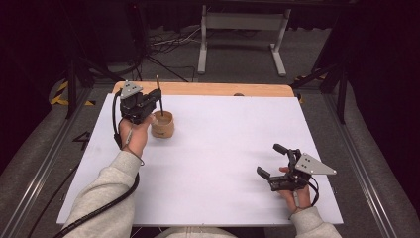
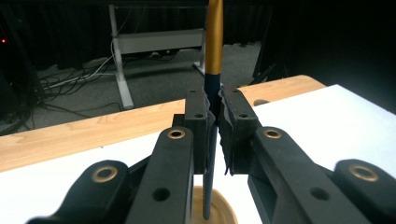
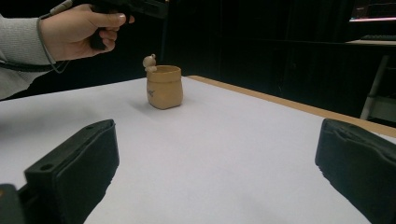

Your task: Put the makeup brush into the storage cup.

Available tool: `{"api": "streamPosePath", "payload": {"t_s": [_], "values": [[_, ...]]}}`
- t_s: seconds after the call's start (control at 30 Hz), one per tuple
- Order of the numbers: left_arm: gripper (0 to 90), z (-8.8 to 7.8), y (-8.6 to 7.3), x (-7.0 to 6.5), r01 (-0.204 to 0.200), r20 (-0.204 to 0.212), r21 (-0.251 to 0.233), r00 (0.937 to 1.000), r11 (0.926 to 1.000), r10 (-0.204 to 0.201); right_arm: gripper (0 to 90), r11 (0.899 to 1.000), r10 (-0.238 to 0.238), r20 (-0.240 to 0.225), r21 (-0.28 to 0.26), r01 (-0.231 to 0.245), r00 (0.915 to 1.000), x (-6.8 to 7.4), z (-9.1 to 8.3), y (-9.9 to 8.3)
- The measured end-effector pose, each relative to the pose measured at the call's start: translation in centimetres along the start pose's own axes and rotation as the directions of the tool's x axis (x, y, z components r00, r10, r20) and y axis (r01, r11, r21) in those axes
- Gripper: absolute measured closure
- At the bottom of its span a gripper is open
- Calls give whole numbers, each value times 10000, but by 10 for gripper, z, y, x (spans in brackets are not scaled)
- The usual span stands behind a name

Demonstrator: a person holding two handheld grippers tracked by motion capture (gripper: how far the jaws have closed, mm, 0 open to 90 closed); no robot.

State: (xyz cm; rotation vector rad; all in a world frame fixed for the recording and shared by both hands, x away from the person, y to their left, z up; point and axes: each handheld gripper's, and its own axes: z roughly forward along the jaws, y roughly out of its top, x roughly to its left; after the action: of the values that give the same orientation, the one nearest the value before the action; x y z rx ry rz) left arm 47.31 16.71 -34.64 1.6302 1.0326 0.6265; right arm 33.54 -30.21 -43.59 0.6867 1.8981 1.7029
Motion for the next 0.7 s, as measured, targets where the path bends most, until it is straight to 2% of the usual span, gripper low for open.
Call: {"api": "streamPosePath", "payload": {"t_s": [0.23,0.7], "values": [[821,3,-6,-1,-149,45,-9,9999,9999,149,0,10000,9,-10,8,-9,10000,0,0,0],[820,8,-19,4,-135,16,169,9999,9998,135,0,10000,36,-41,27,-36,10000,1,0,0]]}}
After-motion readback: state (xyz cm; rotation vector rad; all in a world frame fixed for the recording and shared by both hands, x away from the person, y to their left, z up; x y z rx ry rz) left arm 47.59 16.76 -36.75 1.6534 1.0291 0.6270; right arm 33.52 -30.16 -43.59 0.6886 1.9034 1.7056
